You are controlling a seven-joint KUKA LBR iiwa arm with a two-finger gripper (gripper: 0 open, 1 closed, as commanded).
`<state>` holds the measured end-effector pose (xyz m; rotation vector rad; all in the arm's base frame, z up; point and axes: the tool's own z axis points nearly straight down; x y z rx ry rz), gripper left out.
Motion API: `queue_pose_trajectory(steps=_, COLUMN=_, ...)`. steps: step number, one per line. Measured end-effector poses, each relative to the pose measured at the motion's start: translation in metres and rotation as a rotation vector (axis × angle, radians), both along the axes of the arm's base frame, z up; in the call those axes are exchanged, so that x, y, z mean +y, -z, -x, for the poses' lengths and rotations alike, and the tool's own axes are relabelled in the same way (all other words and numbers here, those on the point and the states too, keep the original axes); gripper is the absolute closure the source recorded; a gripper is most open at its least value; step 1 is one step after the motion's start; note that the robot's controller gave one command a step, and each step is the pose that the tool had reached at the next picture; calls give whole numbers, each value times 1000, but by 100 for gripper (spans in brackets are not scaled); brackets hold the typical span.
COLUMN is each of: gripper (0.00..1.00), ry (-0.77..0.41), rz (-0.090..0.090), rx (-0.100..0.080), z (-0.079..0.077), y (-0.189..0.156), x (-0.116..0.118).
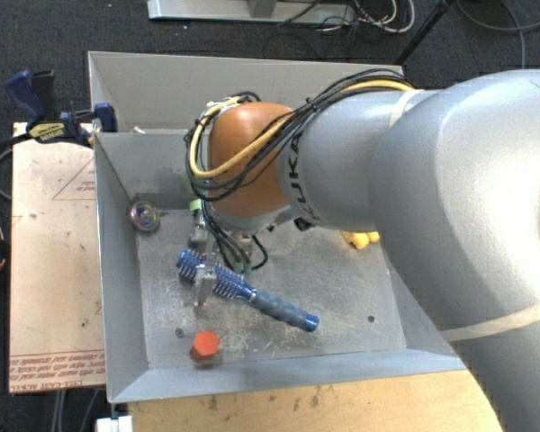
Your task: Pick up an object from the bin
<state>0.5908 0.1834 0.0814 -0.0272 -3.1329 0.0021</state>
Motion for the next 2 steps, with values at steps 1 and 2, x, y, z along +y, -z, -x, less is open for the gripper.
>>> queue_pose_trajectory(steps=1, gripper=100, ry=0, rz=-3, rx=-8, z=-3, y=-5, x=1)
queue_pose_trajectory(steps=2, gripper=100, ry=16, rz=-5, rx=-17, z=11, y=-144, x=7)
